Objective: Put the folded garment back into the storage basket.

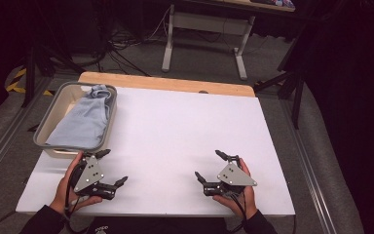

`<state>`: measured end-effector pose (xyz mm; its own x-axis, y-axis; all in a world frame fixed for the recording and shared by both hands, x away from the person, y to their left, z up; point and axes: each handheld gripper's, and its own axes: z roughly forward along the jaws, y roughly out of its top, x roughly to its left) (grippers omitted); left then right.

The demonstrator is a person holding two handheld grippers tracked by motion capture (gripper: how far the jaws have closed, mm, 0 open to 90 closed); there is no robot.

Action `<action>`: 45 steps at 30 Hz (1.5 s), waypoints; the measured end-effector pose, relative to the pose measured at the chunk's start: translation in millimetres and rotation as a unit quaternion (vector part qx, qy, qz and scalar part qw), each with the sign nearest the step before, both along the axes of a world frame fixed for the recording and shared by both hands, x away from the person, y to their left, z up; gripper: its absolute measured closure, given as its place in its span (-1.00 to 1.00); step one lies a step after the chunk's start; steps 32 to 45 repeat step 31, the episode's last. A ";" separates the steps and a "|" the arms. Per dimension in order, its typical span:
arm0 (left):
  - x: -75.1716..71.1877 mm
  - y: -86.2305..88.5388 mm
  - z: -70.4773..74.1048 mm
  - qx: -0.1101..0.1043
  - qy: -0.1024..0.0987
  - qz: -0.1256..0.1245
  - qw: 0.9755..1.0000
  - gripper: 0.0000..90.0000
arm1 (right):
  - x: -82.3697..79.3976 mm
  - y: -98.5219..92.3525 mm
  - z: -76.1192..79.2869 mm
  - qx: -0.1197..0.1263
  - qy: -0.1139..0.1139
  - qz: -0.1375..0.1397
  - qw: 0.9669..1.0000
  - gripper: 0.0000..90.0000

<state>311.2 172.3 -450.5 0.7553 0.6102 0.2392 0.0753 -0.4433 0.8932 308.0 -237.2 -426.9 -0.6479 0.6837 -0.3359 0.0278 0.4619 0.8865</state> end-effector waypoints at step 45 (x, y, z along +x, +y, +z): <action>2.6 -4.4 -1.7 0.006 0.006 -0.003 1.000 -0.92 | 1.5 -2.1 0.0 0.003 0.004 0.000 1.000 -0.82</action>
